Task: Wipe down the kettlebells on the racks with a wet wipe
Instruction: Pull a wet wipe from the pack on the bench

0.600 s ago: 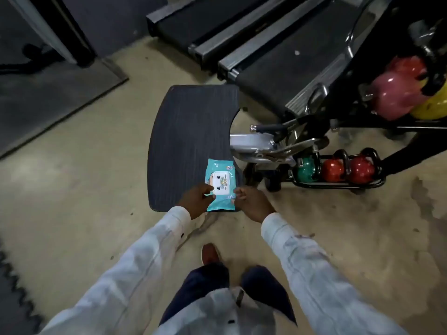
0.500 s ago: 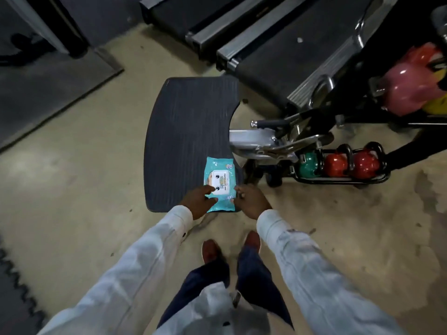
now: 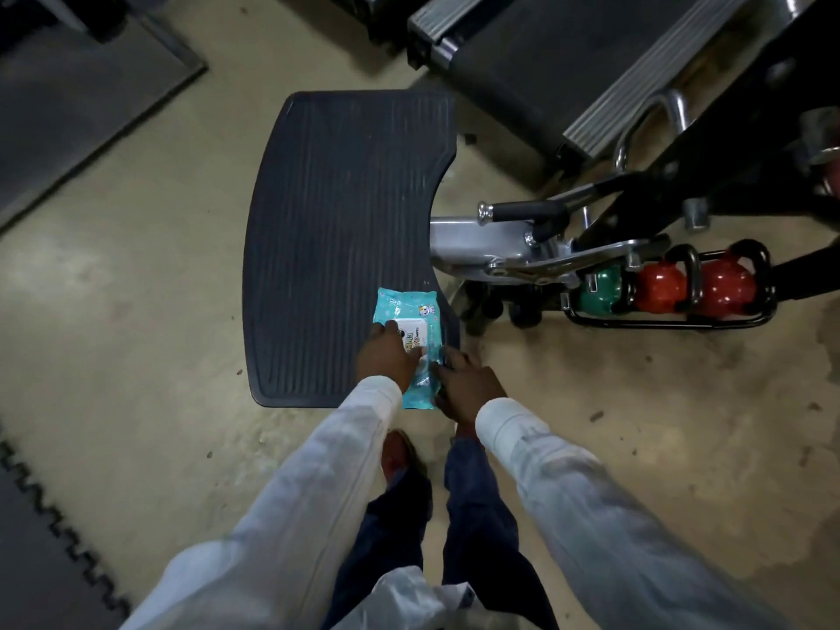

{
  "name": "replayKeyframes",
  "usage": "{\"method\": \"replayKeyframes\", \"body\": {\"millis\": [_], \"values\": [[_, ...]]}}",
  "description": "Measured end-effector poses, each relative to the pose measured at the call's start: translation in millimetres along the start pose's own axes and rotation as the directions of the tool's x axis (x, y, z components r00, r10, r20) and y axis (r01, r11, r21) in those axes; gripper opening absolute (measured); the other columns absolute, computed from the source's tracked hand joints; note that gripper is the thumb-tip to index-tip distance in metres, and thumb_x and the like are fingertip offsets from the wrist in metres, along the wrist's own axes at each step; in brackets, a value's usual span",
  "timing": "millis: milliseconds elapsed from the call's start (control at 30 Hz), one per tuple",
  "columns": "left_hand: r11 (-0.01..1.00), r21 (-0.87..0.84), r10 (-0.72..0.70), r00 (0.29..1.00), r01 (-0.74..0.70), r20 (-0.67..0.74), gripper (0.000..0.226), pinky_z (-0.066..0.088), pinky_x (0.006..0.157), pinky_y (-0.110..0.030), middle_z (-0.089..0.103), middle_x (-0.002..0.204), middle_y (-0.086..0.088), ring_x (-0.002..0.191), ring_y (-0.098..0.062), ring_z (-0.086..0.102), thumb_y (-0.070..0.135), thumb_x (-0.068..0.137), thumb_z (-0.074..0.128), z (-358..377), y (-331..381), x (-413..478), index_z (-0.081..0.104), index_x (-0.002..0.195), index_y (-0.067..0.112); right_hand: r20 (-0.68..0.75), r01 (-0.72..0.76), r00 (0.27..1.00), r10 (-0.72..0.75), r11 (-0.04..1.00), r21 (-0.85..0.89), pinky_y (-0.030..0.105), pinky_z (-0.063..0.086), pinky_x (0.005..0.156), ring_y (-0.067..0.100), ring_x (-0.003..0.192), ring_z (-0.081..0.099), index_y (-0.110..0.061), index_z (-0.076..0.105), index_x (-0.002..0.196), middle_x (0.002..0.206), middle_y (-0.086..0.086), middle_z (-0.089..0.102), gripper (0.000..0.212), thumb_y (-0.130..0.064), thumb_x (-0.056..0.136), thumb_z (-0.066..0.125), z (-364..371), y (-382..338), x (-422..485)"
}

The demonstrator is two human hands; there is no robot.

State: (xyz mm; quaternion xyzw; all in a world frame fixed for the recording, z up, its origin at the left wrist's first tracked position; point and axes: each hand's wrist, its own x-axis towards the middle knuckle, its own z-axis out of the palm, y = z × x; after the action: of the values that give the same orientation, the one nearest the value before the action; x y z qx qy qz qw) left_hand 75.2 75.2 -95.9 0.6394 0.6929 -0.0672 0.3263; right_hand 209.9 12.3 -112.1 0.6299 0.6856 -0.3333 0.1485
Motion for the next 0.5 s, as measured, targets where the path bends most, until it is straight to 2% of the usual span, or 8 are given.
{"method": "replayKeyframes", "body": {"millis": [100,300,400,500], "values": [[0.996,0.063,-0.061,0.997,0.065,-0.053,0.069,0.05,0.086,-0.04,0.046,0.131,-0.009,0.112,-0.031,0.058,0.054,0.083,0.064,6.6,11.9,4.9,0.04,0.132,0.012,0.031,0.019,0.999,-0.019,1.0,-0.018,0.047,0.041,0.102,0.035,0.137,0.029,-0.024,0.028,0.152,0.16,0.004,0.019,0.067,-0.033,0.092,0.056,0.3,2.6,2.6],[0.989,0.088,-0.113,0.992,0.118,-0.061,0.07,0.05,0.081,-0.039,0.049,0.124,-0.009,0.106,-0.032,0.06,0.054,0.077,0.067,7.4,19.9,11.9,0.041,0.126,0.01,0.061,0.039,0.997,-0.036,0.998,-0.049,0.049,0.034,0.104,0.034,0.139,0.028,-0.027,0.027,0.152,0.161,0.002,0.019,0.068,-0.03,0.091,0.057,-4.1,6.2,2.2],[0.995,-0.021,-0.099,0.993,0.098,-0.058,0.055,0.051,0.082,-0.036,0.061,0.116,-0.009,0.101,-0.033,0.064,0.05,0.082,0.061,1.3,11.1,10.8,0.051,0.119,0.012,0.073,0.034,0.997,-0.031,0.998,-0.046,0.049,0.032,0.104,0.033,0.14,0.026,-0.027,0.031,0.149,0.161,0.0,0.018,0.063,-0.029,0.091,0.055,-7.3,6.8,1.6],[0.974,-0.224,-0.042,0.997,0.028,-0.058,0.041,0.048,0.088,-0.037,0.065,0.119,-0.011,0.107,-0.035,0.063,0.034,0.091,0.054,-7.1,-19.7,7.3,0.052,0.128,0.015,0.069,0.027,0.997,-0.027,1.0,-0.004,0.048,0.033,0.104,0.032,0.137,0.03,-0.029,0.041,0.143,0.158,-0.002,0.026,0.055,-0.031,0.09,0.055,-12.4,5.9,3.0]]}}
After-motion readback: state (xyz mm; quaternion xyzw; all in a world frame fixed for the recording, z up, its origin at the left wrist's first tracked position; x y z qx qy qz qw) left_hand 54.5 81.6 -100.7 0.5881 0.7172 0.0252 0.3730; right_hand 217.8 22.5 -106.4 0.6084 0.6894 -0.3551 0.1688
